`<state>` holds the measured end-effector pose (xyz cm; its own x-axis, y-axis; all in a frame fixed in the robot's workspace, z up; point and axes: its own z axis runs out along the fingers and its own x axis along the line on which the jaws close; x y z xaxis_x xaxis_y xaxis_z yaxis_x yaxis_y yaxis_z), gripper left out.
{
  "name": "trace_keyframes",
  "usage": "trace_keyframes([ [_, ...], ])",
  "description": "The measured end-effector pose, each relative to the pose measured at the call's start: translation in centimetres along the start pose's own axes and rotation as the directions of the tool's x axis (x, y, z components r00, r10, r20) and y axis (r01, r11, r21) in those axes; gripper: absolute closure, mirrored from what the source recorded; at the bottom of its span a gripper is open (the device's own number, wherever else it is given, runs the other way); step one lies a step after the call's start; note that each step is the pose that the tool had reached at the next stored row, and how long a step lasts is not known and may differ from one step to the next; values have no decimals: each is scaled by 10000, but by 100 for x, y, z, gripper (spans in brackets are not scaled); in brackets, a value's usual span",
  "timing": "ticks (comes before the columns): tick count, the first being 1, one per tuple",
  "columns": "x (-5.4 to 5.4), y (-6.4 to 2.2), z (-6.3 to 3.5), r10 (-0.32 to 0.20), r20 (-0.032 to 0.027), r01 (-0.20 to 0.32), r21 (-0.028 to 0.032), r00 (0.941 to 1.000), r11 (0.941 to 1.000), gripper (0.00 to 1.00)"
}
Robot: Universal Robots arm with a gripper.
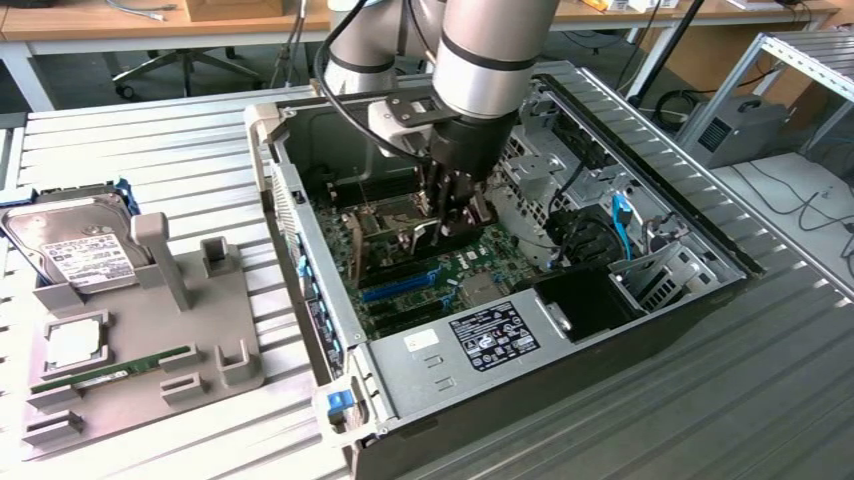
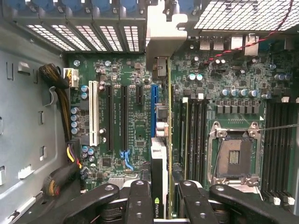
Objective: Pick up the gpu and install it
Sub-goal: 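Insert the gpu into the slot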
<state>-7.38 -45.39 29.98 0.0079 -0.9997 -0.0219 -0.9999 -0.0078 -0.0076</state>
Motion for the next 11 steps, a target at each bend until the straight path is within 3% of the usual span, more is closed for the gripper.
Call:
trace_keyframes([
  [11,9,66,86,-1,-2,1,25,10000,10000,73],
])
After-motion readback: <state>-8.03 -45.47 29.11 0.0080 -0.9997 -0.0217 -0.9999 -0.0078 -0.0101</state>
